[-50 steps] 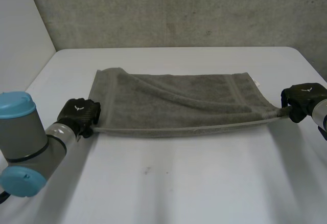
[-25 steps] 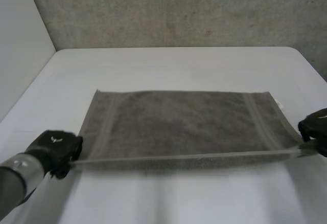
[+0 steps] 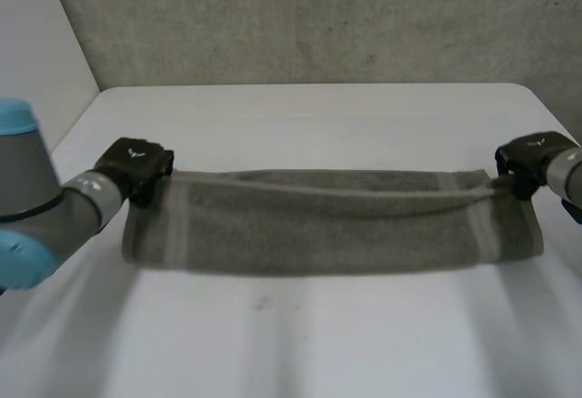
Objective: Fold the towel.
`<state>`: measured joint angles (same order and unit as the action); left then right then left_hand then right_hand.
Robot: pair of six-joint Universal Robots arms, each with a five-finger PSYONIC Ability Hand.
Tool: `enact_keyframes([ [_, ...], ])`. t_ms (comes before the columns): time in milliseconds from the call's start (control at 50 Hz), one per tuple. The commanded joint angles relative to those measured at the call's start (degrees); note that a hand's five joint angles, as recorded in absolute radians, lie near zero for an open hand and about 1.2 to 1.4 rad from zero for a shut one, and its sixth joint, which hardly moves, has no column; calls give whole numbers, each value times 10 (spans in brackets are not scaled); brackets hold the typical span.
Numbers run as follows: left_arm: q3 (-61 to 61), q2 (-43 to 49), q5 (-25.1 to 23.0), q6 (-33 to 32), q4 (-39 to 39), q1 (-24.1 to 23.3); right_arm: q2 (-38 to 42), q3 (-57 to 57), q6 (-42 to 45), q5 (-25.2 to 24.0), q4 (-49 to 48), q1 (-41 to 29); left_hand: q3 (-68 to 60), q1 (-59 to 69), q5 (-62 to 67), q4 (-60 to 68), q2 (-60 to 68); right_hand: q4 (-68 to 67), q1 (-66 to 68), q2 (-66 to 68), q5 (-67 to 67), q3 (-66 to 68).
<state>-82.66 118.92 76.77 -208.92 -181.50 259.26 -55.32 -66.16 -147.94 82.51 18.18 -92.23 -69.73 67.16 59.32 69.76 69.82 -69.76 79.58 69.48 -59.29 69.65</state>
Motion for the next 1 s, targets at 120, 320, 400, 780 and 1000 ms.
enact_keyframes([
  [120,253,205,4,17,5,-23,142,184,-53,70,-73,-29,-103,128,107,102,102,-102,4,105,-107,103],
  [320,285,230,1,51,1,-40,167,225,-60,78,-56,-46,566,-541,-562,-567,-567,598,-696,-595,593,-597],
  [400,283,221,1,85,4,-45,136,213,-73,78,-50,-45,597,-572,-593,-598,-598,598,-696,-595,593,-597],
  [780,-26,-2,-2,137,-61,-38,-79,-179,10,-21,-91,-3,597,-572,-593,-598,-598,587,-685,-584,582,-586],
  [1000,-87,-19,-2,138,-119,-38,-50,-245,11,-40,-227,26,597,-572,-593,-598,-598,376,-475,-374,372,-375],
])
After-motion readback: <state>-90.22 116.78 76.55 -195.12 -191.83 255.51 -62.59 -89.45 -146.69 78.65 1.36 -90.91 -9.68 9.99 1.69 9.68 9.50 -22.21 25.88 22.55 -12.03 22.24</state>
